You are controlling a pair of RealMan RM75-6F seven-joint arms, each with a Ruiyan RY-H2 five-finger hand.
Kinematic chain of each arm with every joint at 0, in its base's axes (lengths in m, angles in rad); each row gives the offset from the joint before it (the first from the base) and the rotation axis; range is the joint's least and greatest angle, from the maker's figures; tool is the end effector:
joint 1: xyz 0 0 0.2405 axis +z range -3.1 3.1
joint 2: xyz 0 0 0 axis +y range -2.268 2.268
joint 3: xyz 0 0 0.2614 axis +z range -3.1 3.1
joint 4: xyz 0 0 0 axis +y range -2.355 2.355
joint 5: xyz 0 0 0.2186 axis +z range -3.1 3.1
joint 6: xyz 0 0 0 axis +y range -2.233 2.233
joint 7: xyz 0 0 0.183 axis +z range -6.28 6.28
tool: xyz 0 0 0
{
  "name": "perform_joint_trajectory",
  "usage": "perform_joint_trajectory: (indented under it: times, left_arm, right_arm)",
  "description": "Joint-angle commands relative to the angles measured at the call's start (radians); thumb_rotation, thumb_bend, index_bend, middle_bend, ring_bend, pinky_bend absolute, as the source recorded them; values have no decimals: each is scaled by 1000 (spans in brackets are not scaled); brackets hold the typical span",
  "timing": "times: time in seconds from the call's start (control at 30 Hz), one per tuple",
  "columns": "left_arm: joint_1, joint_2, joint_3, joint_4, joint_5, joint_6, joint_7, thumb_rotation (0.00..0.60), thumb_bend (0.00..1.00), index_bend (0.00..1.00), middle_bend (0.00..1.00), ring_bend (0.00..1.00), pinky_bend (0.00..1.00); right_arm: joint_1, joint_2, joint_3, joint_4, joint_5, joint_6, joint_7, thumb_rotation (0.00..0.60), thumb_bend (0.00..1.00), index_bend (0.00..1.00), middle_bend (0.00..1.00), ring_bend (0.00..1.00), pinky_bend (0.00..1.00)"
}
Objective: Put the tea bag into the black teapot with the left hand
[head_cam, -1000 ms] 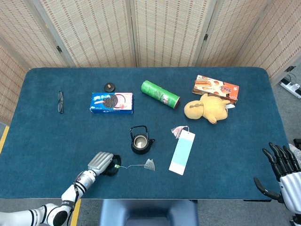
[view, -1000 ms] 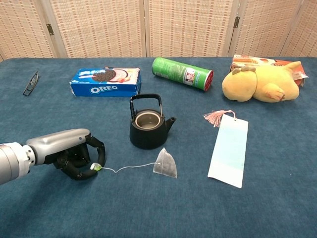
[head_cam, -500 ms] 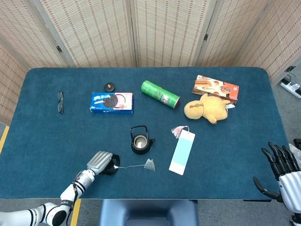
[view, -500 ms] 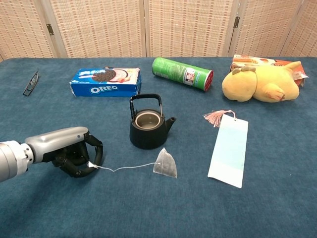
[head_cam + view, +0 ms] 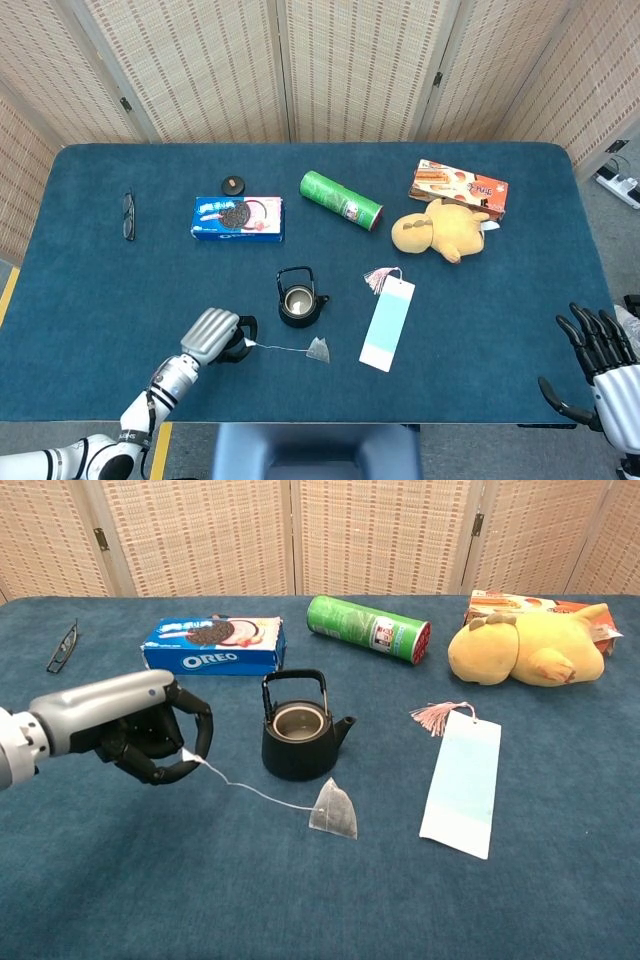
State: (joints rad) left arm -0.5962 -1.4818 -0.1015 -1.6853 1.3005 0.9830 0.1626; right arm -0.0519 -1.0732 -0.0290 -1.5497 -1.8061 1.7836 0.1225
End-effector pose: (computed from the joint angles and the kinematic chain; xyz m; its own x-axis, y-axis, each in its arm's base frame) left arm -0.1408 0.3115 -0.0408 0.2670 0.4047 0.8746 0.9108 -0.4025 -0.0918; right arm -0.2934 -0.1536 0.1840 0.3447 0.1293 0.9298 -0.9077 -0.2067 0.3653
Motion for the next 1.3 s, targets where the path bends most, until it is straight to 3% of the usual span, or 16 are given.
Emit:
perform_joint_trajectory:
  times: [0.03, 0.3, 0.8, 1.03, 1.3]
  left_arm:
    - [-25, 41, -47, -107, -40, 34, 123, 600, 561, 636, 1000, 1000, 1000]
    - [-107, 82, -141, -236, -150, 38, 277, 600, 566, 633, 1000, 1000, 1000]
    - [-220, 155, -256, -270, -282, 33, 302, 600, 579, 634, 1000, 1000, 1000]
    - [-259, 174, -272, -247, -313, 6, 261, 600, 587, 633, 1000, 1000, 1000]
    - [-290, 163, -238, -177, -302, -24, 229, 600, 587, 625, 1000, 1000, 1000]
  right_arm:
    - [0, 7, 3, -1, 11, -1, 19, 416, 393, 0, 0, 0, 0]
    - [3, 22, 25, 4, 63, -5, 80, 416, 393, 0, 0, 0, 0]
    - [10, 31, 46, -4, 119, -39, 98, 417, 393, 0, 0, 0, 0]
    - [12, 21, 71, -20, 170, -57, 64, 416, 393, 0, 0, 0, 0]
    - [19, 25, 72, -21, 172, -78, 62, 416, 394, 0, 0, 0, 0]
